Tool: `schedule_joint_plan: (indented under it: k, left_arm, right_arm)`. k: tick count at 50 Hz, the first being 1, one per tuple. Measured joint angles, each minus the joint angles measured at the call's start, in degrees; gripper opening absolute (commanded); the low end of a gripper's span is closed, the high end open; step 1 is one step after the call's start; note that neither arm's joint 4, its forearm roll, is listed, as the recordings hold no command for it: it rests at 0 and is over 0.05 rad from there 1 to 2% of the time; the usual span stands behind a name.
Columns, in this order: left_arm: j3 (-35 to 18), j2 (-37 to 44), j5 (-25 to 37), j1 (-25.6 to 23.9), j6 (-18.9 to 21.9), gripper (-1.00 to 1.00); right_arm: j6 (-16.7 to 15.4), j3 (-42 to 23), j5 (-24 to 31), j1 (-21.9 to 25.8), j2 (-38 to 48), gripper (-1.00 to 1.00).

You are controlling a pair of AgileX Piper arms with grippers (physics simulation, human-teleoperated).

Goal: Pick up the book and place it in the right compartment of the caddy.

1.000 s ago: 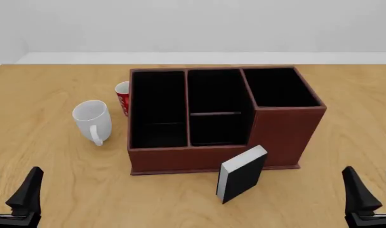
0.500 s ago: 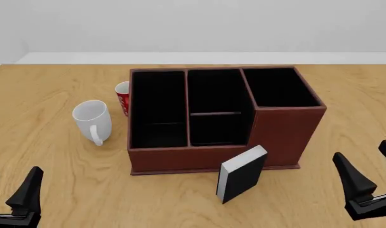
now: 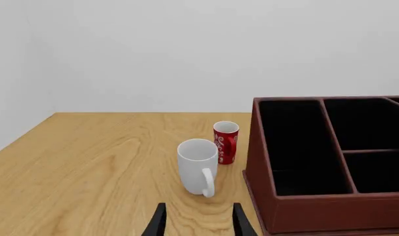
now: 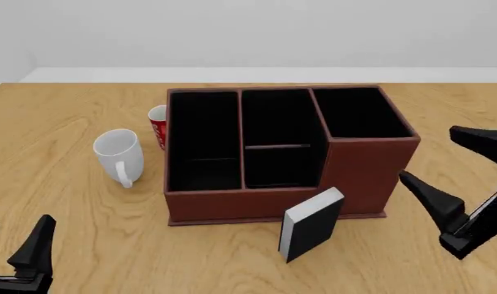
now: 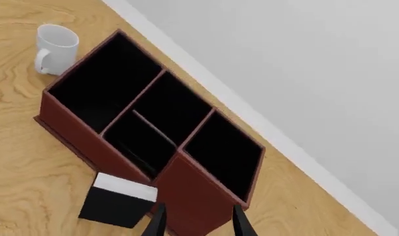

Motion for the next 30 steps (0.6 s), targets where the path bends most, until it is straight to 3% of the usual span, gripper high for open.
schedule_joint_plan:
  k: [5,12,30]
  left_arm:
    - [0.0,0.0,0.0,0.0,0.0,1.00]
    - [0.0,0.0,0.0,0.0,0.0,1.00]
    - [0.0,0.0,0.0,0.0,0.0,1.00]
  right_arm:
    - [-5.8,-7.3,5.4,3.7,6.0,1.00]
    - [-10.7,-14.0,10.8,7.0,12.0,1.00]
    - [-16.8,-25.4,22.1,10.4,21.4,1.00]
